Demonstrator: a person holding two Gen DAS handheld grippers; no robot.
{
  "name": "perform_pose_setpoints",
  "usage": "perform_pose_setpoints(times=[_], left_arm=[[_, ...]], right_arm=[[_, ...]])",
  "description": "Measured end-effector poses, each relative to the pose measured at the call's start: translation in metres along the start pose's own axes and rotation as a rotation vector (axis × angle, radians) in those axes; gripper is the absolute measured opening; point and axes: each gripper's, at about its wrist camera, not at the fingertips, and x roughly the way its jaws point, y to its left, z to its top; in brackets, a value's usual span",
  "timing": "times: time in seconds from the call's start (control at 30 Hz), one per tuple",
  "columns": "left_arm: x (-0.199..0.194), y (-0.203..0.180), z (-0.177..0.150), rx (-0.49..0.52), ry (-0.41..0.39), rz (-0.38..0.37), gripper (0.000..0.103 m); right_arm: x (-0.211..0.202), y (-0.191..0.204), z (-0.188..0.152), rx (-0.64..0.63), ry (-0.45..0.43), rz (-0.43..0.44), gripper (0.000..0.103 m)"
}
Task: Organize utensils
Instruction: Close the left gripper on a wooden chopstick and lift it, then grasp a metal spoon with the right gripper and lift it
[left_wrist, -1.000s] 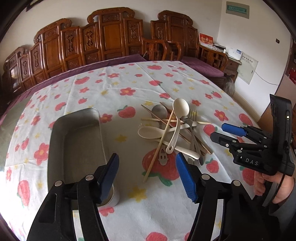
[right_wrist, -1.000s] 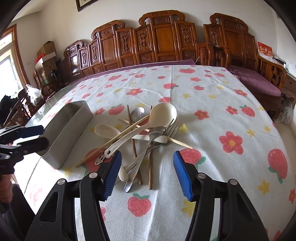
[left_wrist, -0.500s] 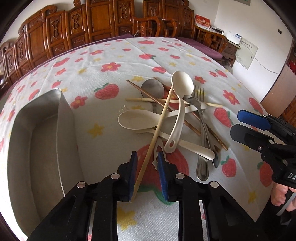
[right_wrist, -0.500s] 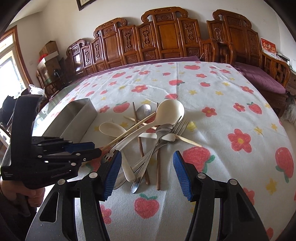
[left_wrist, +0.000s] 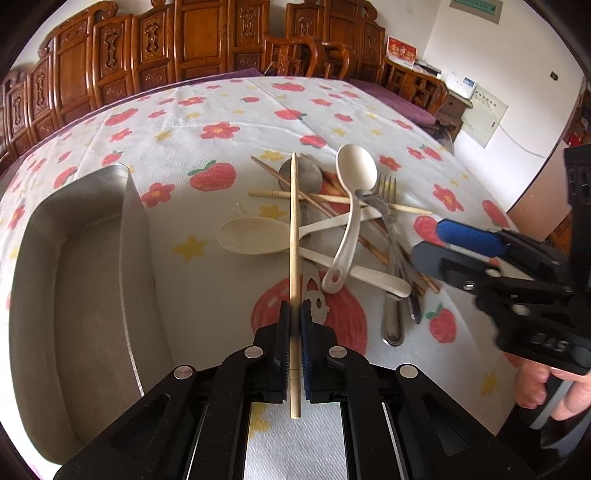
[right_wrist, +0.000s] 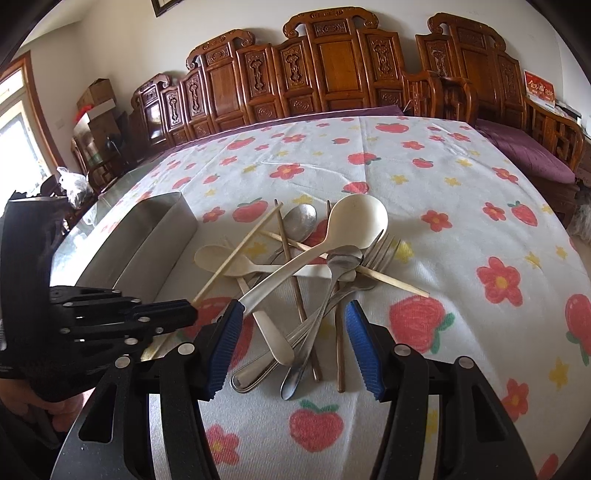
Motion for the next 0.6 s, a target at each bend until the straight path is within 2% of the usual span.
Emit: perform_pose_setpoints(times=[0.03,0.27,0.47,0.6], left_arm=[[-0.005,-0.001,0.000,0.000,-0.013,-0.005,0.004],[-0.035,-0.002,0.003,0.005,-0.086,-0.030,0.004],[-0.054,0.002,0.010,-0.013,-0.130,-0.047,0.004],[-0.058,0.005,0.011,-0.018,-0.139,-0.048,0.004]], right_arm=[[0.001,0.000,0.000,0.003,0.003,-0.002,0.060],[0.017,-0.002,-0.004,0.008,0.044,-0.019,0.038],[0.034,-0.007,-0.001,0.028,0.077,-0.046,0.026],[0.040,-0.010,-0.003,0.051,0.100,-0.056,0.024]])
